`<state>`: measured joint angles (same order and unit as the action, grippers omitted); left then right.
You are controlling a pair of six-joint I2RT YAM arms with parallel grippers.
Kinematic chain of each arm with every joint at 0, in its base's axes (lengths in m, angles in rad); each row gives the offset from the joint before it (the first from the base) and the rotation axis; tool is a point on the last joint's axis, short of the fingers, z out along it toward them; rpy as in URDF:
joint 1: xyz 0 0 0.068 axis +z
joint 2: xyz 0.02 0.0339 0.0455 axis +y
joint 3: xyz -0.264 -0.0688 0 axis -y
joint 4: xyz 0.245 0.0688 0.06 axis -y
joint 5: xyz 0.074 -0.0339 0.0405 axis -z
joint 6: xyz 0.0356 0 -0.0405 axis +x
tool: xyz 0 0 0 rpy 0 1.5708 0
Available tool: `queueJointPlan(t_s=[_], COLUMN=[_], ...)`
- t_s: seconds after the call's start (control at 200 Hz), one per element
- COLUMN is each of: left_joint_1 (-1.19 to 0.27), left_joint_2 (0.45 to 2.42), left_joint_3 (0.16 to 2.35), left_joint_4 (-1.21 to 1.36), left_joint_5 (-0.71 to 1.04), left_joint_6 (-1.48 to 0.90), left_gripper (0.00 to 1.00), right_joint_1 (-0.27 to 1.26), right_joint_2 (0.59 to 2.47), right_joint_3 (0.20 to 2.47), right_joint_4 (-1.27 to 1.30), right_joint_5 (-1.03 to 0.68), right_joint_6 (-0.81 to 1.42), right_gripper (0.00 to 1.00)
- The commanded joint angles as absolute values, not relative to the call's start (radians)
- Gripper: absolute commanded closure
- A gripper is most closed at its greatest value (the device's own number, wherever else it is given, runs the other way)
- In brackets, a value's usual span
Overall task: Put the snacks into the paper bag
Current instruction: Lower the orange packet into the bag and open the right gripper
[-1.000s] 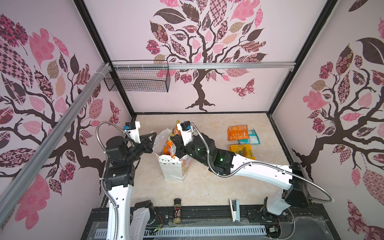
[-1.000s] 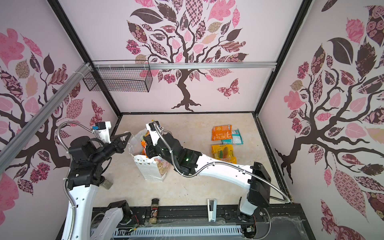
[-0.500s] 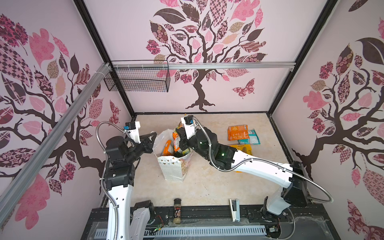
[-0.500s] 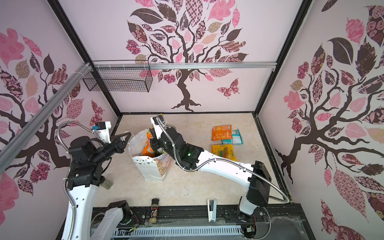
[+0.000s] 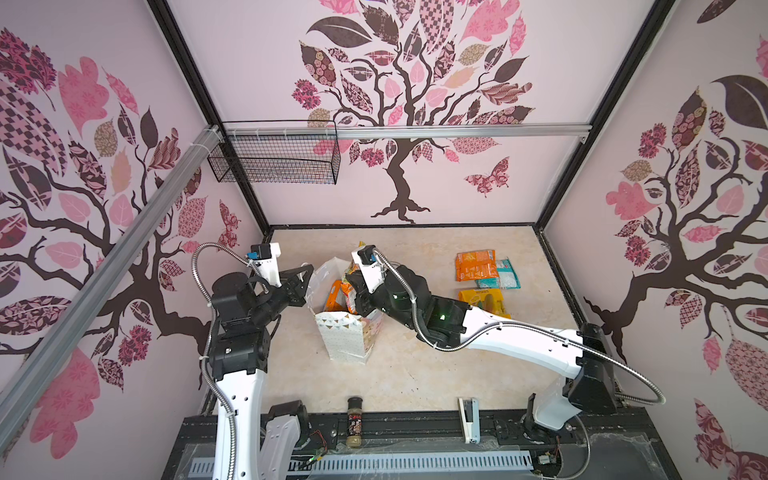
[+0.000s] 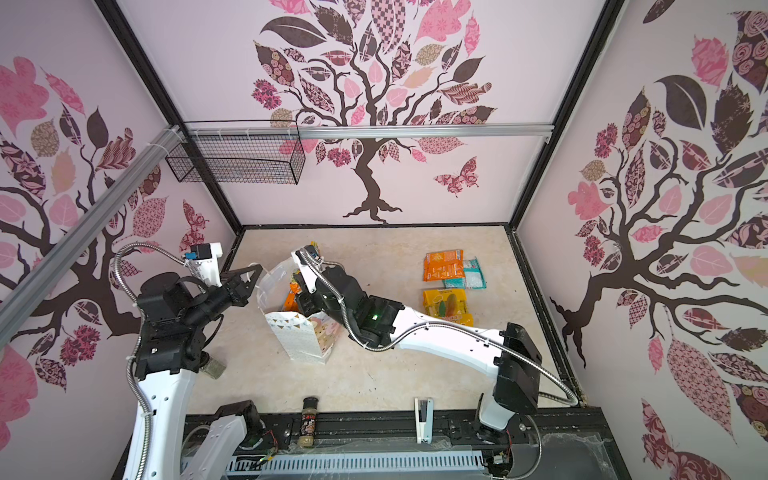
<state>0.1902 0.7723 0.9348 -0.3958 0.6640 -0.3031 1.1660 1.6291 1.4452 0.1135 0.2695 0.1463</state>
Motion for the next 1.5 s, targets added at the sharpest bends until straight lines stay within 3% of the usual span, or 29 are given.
queueJointPlan(t_s=[0.0, 0.47, 1.315, 1.495], left_joint_1=[0.194, 0.193, 0.193, 0.194], left_joint_2=[0.762, 0.761, 0.767, 0.766], left_joint_3=[0.913, 0.911, 0.913, 0.913], left_joint_4=[-0.372, -0.372, -0.368, -0.371], left_joint_5=[0.675, 0.672, 0.673, 0.674], left_joint_6=[-0.296, -0.296, -0.298, -0.299], left_gripper=[1.0, 1.0, 1.0, 1.0], right_joint_1=[1.189, 1.187, 1.134, 1.134], right_joint_2=[1.583, 1.574, 1.589, 1.585], right_joint_3=[1.461, 1.409, 1.33, 1.323], right_joint_4=[0.134, 0.164, 0.205, 0.206], right_joint_5=[0.234, 0.367, 0.296, 0.286], right_joint_6=[0.194, 0.135, 0.191, 0.201], right_gripper=[1.0, 1.0, 1.0, 0.93])
